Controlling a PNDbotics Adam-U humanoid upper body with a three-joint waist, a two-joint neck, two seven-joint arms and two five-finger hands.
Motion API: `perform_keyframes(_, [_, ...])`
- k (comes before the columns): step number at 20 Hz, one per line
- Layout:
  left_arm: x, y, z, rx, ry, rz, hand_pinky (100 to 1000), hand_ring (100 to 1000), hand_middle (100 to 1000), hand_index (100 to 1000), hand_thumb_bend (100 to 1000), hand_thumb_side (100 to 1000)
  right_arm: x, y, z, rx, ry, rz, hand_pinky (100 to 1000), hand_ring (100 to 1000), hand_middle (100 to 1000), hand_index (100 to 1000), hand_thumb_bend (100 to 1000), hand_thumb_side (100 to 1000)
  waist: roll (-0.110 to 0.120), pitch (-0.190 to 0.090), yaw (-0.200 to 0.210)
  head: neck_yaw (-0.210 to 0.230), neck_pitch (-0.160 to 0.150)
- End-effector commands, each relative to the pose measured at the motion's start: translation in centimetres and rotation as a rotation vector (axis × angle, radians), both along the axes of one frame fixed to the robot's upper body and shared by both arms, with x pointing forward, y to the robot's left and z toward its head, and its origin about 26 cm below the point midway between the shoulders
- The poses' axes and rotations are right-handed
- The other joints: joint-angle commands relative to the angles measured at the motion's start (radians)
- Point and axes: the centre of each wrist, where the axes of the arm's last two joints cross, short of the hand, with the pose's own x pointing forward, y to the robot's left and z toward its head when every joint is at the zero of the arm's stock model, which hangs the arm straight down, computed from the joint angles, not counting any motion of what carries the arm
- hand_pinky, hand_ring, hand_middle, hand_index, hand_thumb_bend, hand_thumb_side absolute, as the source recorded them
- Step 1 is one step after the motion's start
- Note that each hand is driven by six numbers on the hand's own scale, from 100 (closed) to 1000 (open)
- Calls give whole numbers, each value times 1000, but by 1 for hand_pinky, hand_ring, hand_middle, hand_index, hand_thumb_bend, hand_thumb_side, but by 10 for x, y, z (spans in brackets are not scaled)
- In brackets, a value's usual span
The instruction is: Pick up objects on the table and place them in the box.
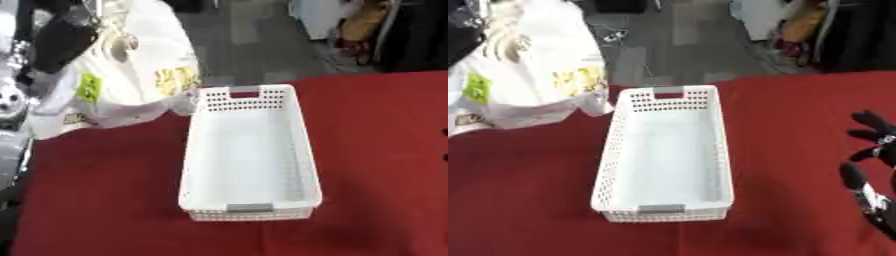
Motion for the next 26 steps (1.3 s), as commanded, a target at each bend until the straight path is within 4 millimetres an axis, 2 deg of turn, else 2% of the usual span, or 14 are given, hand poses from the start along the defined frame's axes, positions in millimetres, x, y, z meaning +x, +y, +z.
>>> perform_keyframes(1, [19, -6, 5, 39, 31, -31, 100, 100, 123, 147, 100, 368, 2, 1, 9, -13, -23, 21, 551, 797, 885, 1000, 515, 926, -2, -12, -5, 20, -7])
perform_keyframes(6, [50, -12, -1, 79, 100, -45, 100, 100, 126, 147, 100, 360, 3, 4, 9, -9, -22, 35, 550, 797, 885, 1000, 515, 925, -4, -8, -15, 27, -7])
perform_keyframes(14, [91, -32, -27, 163, 217, -67, 100, 100, 127, 147, 100, 350, 4, 8, 8, -2, -20, 57, 550, 797, 884, 1000, 517, 917, -12, -4, -26, 41, -14])
perform_keyframes(21, [113, -70, -48, 354, 235, -75, 100, 100, 143, 165, 100, 341, 7, 15, 9, 8, -21, 91, 550, 796, 885, 1000, 515, 923, -24, 2, -45, 80, -29])
perform_keyframes(23, [117, -79, -56, 422, 227, -61, 100, 100, 249, 280, 100, 325, 8, 18, 10, 12, -23, 103, 551, 796, 885, 1000, 515, 924, -28, 4, -54, 89, -36])
perform_keyframes(24, [119, -82, -61, 451, 220, -51, 100, 100, 249, 280, 100, 325, 8, 19, 10, 14, -24, 108, 551, 796, 885, 1000, 515, 924, -29, 4, -58, 93, -39])
perform_keyframes(25, [120, -85, -66, 481, 211, -46, 257, 312, 456, 517, 100, 423, 9, 20, 10, 16, -25, 112, 550, 796, 885, 1000, 515, 924, -30, 6, -62, 98, -43])
perform_keyframes(26, [121, -88, -71, 514, 204, -43, 257, 312, 456, 517, 100, 423, 9, 20, 11, 17, -25, 115, 550, 796, 885, 1000, 515, 924, -31, 7, -64, 101, -45])
